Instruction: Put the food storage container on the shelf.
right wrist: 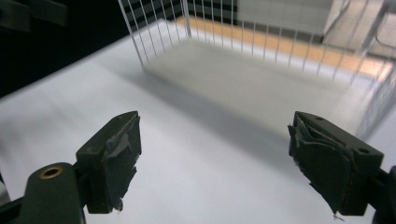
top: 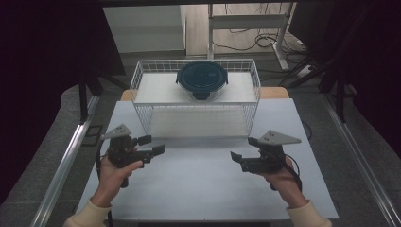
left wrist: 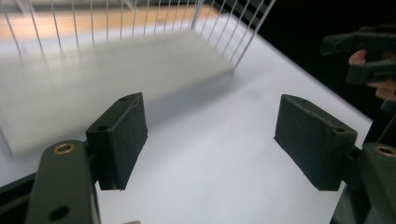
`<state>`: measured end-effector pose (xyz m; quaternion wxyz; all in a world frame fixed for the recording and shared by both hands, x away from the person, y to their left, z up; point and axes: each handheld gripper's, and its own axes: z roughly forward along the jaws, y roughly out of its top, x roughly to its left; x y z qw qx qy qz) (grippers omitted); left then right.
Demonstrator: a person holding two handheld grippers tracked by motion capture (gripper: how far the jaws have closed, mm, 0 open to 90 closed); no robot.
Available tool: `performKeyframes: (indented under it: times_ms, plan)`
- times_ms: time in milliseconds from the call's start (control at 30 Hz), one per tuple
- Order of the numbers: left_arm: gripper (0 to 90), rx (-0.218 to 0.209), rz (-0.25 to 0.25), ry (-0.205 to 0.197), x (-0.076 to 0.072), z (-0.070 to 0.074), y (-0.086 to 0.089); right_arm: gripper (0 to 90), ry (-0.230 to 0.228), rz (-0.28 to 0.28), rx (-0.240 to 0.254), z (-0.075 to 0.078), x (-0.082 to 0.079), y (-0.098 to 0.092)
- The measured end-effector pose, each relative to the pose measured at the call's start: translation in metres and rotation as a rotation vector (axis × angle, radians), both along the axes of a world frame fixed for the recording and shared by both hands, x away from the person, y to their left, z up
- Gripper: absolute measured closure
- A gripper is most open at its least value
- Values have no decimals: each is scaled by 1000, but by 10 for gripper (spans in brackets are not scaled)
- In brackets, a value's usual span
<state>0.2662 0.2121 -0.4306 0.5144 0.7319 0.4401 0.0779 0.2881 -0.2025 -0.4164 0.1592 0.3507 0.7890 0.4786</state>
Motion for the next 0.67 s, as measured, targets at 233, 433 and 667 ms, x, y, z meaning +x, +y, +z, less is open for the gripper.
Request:
performKeyframes:
  times_ms: [233,433,667]
  plan:
    - [242,51,21,84,-10,-44,-2,167,89,-13,-36,-46,-8,-14]
    - [241,56,37,92,-13,-50,-1,166,94,-15,-42,-54,-9,-14]
    - [235,91,45,75,-16,-54,-1,150,61,-28,-47,-54,-11,-15]
